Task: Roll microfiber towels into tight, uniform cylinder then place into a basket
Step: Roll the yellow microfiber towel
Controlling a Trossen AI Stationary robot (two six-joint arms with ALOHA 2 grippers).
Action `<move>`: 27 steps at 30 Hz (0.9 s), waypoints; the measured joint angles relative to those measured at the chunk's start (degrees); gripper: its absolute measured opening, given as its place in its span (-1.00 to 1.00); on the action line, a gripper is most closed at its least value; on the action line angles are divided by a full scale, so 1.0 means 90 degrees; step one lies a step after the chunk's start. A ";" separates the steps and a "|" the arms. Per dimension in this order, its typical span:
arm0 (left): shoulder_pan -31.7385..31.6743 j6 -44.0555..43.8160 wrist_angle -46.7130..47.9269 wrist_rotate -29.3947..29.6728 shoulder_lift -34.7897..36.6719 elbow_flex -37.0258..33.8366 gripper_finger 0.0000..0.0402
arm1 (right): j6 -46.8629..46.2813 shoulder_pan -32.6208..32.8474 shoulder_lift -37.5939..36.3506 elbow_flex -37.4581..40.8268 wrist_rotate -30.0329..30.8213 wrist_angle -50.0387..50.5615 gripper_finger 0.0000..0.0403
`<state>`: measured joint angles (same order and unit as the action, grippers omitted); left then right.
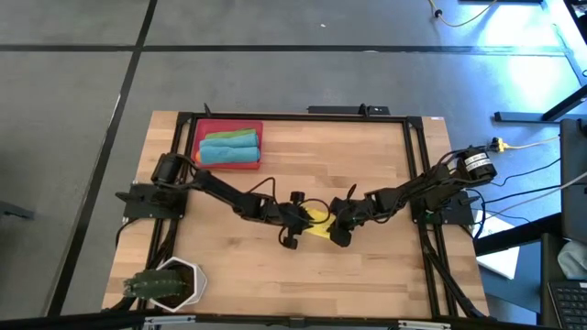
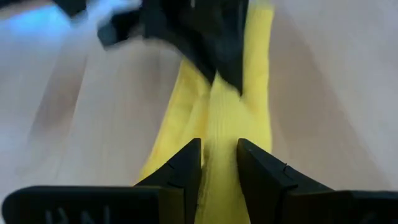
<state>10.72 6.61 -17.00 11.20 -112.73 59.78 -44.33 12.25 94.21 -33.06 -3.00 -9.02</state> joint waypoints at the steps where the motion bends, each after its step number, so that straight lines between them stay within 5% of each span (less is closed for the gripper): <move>1: -0.0032 0.0002 0.0060 -0.0006 -0.0013 -0.0012 -0.52 | 0.0002 0.0001 0.0001 0.0001 0.0013 -0.0005 -0.93; 8: -0.0281 -0.0035 -0.0148 -0.0017 -0.0287 0.0011 -0.52 | 0.0345 0.0002 0.0012 0.0012 0.0043 -0.0062 -0.86; 15: -0.0322 -0.0201 -0.0095 -0.0143 -0.0399 0.0001 -0.52 | 0.1568 0.0005 -0.0034 -0.0230 0.0160 0.0244 -0.57; 27: -0.0309 -0.0401 0.0051 -0.0187 -0.0398 0.0004 -0.52 | 0.2602 0.0046 -0.0325 -0.2144 0.1696 0.4153 -0.07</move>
<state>7.94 3.01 -16.55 9.52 -116.31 59.81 -20.91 12.66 91.29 -52.36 12.26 28.36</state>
